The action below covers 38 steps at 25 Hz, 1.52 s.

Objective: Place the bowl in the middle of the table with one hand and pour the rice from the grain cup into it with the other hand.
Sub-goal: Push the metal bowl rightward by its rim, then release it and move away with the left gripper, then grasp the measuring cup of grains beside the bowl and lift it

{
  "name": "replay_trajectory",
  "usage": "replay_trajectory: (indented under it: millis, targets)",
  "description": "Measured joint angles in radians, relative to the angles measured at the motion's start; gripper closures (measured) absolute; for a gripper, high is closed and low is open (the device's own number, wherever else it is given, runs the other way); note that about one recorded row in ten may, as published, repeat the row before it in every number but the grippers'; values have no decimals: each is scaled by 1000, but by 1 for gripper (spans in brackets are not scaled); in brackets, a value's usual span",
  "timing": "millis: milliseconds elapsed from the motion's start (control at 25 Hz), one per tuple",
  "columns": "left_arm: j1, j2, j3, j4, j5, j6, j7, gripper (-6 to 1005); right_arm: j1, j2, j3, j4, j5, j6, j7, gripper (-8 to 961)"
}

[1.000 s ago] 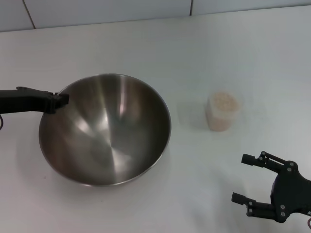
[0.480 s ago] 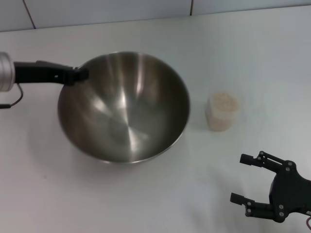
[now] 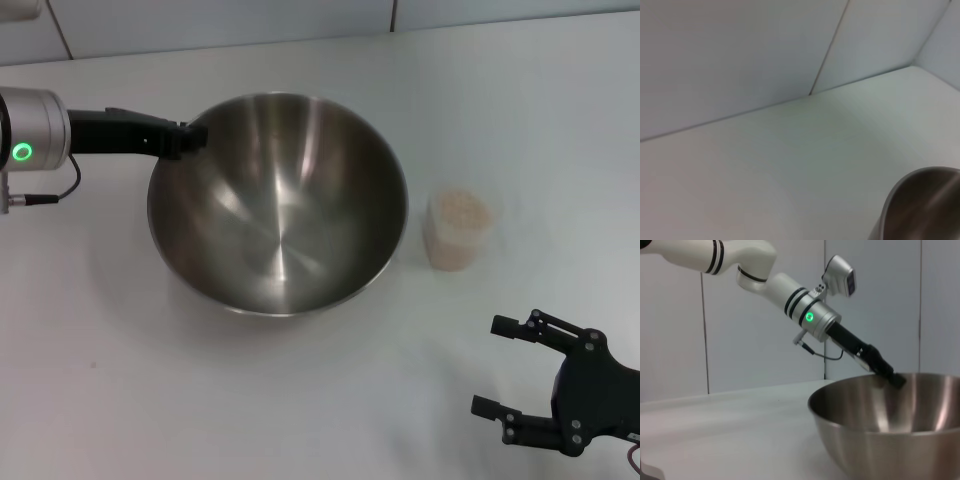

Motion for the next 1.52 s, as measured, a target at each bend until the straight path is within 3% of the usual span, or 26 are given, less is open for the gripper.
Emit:
replay_trajectory:
  millis: [480, 640, 720, 760, 800, 920, 1040, 1200, 1280, 1320, 1520]
  targets:
    - [52, -3, 0, -10, -87, -26, 114, 943, 1, 0, -3, -13, 0, 0, 6, 118]
    - [97, -2, 5, 76, -117, 4, 138, 816, -3, 1, -2, -13, 0, 0, 6, 118]
    - [135, -3, 8, 158, -132, 42, 142, 752, -3, 3, 0, -13, 0, 0, 6, 118]
    - [191, -4, 15, 255, -170, 103, 161, 686, -4, 4, 4, -14, 0, 0, 6, 118]
    - [191, -4, 15, 255, -170, 103, 161, 621, -4, 4, 4, -14, 0, 0, 6, 118]
    - [286, 0, 36, 378, -248, 208, 235, 459, -5, 8, 34, -9, 6, 5, 9, 118]
    - [398, 0, 50, 501, -274, 310, 314, 314, -8, 26, 131, -2, 6, 35, 10, 118]
    - [539, -2, 101, 622, -275, 334, 369, 269, -10, 55, 300, 9, 10, 132, 8, 118]
    - [595, -2, 128, 658, -275, 332, 383, 246, 12, 56, 403, 57, 10, 221, 7, 118]
    - [619, -3, 139, 668, -275, 330, 392, 234, 12, 56, 403, 57, 10, 221, 7, 118]
    - [641, -5, 162, 648, -277, 326, 408, 189, 55, 57, 457, 88, 10, 328, -1, 119]
